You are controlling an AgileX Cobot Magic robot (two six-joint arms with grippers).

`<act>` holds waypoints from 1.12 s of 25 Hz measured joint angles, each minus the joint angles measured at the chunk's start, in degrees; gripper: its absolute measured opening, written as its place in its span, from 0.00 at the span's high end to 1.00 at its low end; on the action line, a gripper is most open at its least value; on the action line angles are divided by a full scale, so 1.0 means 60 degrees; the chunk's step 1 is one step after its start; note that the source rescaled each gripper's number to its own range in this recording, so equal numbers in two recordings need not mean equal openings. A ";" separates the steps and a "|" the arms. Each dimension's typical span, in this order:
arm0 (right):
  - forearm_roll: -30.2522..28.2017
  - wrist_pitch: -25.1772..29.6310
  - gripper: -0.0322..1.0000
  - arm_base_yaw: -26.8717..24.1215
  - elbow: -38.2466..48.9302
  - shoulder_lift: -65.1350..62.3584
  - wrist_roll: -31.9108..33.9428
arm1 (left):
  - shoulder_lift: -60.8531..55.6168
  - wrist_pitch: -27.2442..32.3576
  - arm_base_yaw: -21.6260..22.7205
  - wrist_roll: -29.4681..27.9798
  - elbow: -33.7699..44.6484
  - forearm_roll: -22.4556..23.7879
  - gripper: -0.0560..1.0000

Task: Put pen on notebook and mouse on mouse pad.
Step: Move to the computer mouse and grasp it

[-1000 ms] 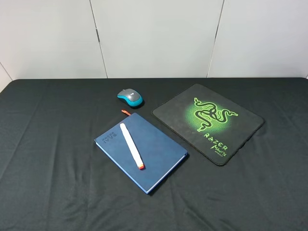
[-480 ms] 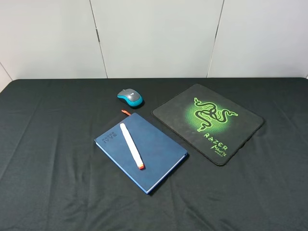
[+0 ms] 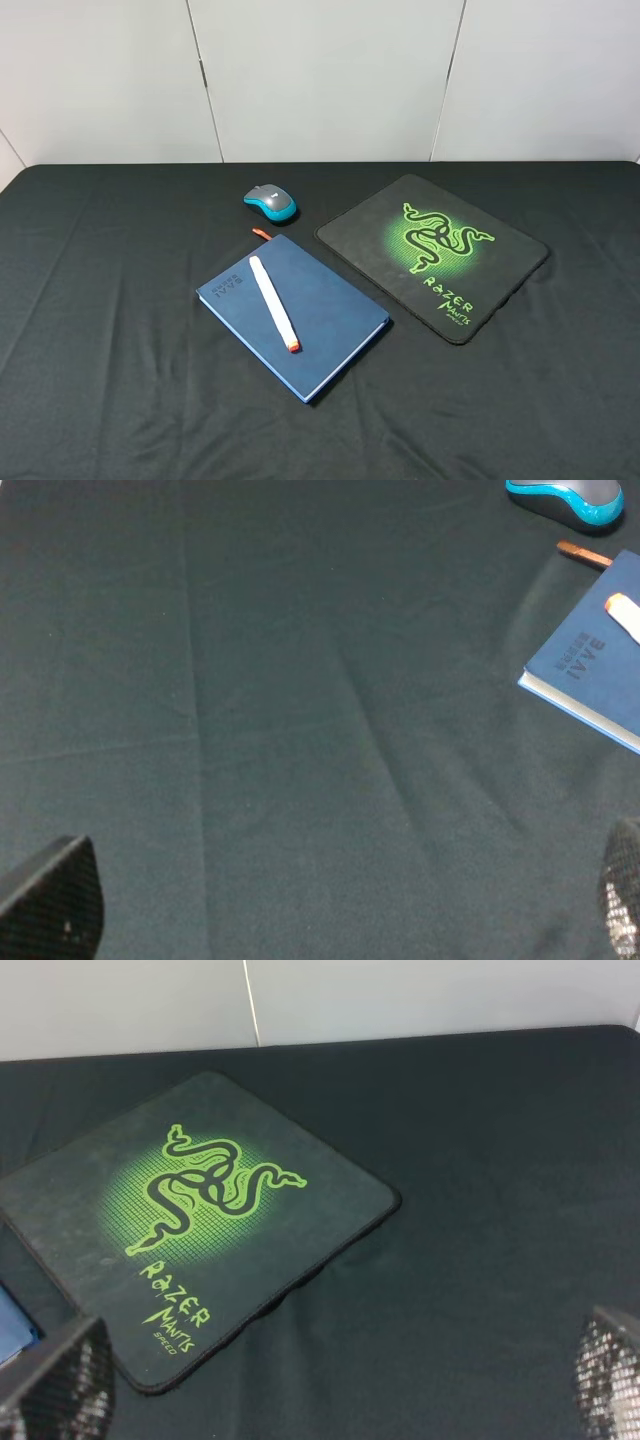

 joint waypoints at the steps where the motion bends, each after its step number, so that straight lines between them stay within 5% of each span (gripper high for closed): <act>1: 0.0000 0.0000 0.00 0.0000 0.0000 0.0000 0.0000 | 0.0000 0.0000 0.0000 0.0000 0.0000 0.0000 0.01; 14: 0.0000 0.0000 0.00 0.0000 0.0000 0.0000 0.0000 | 0.0000 0.0000 0.0000 0.0000 0.0000 0.0000 0.01; 19: 0.0731 -0.0041 0.00 0.0000 0.0000 0.0113 0.0000 | 0.0000 0.0000 0.0000 0.0000 0.0000 0.0000 0.02; 28: 0.2050 -0.1104 0.00 0.0000 -0.1509 0.3560 -0.1166 | 0.0000 0.0000 0.0000 0.0000 0.0000 0.0000 0.02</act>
